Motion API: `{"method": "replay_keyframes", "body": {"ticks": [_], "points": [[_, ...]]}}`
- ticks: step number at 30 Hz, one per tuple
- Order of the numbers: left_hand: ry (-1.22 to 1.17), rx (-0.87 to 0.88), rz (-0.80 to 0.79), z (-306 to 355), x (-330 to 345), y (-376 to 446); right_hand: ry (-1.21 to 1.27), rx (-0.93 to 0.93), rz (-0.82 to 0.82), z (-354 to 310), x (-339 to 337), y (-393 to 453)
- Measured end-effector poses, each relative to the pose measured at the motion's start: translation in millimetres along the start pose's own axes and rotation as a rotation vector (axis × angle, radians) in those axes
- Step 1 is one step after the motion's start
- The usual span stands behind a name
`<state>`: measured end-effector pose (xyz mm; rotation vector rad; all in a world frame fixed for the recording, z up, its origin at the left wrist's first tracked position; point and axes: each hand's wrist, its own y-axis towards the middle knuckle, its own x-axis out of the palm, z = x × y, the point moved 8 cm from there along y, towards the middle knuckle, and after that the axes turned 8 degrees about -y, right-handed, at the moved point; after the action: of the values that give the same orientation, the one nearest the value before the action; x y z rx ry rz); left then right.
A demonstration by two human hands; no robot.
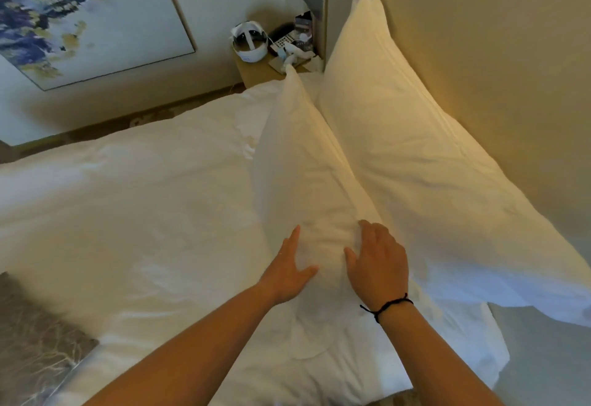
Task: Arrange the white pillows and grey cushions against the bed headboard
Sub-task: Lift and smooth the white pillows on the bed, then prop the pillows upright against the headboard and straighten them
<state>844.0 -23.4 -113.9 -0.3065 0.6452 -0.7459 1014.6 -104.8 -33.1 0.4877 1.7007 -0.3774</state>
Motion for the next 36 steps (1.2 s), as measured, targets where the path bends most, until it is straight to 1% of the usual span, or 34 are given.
{"method": "replay_keyframes", "body": {"ticks": [3, 4, 6, 9, 11, 13, 15, 18, 21, 23, 25, 26, 29, 31, 33, 36], "points": [[-0.060, -0.096, 0.106, -48, -42, -37, 0.019, -0.155, -0.034, -59, 9, -11], [-0.078, -0.156, 0.140, -71, -56, -54, 0.036, -0.218, -0.082, -82, 19, -18], [-0.124, -0.284, 0.216, -123, -86, -94, 0.058, -0.352, -0.229, -133, 46, -37], [-0.224, -0.457, 0.404, -195, -131, -164, 0.058, -0.537, -0.373, -210, 81, -74], [-0.325, -0.540, 0.537, -233, -157, -208, 0.049, -0.645, -0.454, -259, 101, -98], [-0.398, -0.597, 0.658, -265, -179, -248, 0.002, -0.776, -0.522, -308, 119, -123], [-0.428, -0.646, 0.744, -297, -199, -280, -0.065, -0.917, -0.573, -357, 135, -147], [-0.426, -0.701, 0.826, -344, -223, -317, -0.152, -1.100, -0.636, -427, 162, -180], [-0.378, -0.732, 0.871, -388, -241, -343, -0.213, -1.188, -0.727, -487, 196, -206], [-0.354, -0.756, 0.869, -419, -249, -357, -0.229, -1.139, -0.849, -519, 224, -216], [-0.353, -0.782, 0.878, -446, -255, -370, -0.211, -1.028, -0.971, -548, 252, -220], [-0.346, -0.787, 0.889, -458, -259, -376, -0.202, -0.970, -1.006, -561, 266, -220], [-0.291, -0.792, 0.910, -490, -273, -390, -0.148, -0.799, -1.083, -600, 309, -217], [-0.254, -0.806, 0.911, -510, -281, -394, -0.037, -0.601, -1.143, -623, 336, -217], [-0.238, -0.809, 0.910, -529, -289, -394, 0.070, -0.408, -1.159, -643, 359, -217], [-0.265, -0.793, 0.890, -550, -294, -388, 0.143, -0.237, -1.188, -663, 391, -222]]}}
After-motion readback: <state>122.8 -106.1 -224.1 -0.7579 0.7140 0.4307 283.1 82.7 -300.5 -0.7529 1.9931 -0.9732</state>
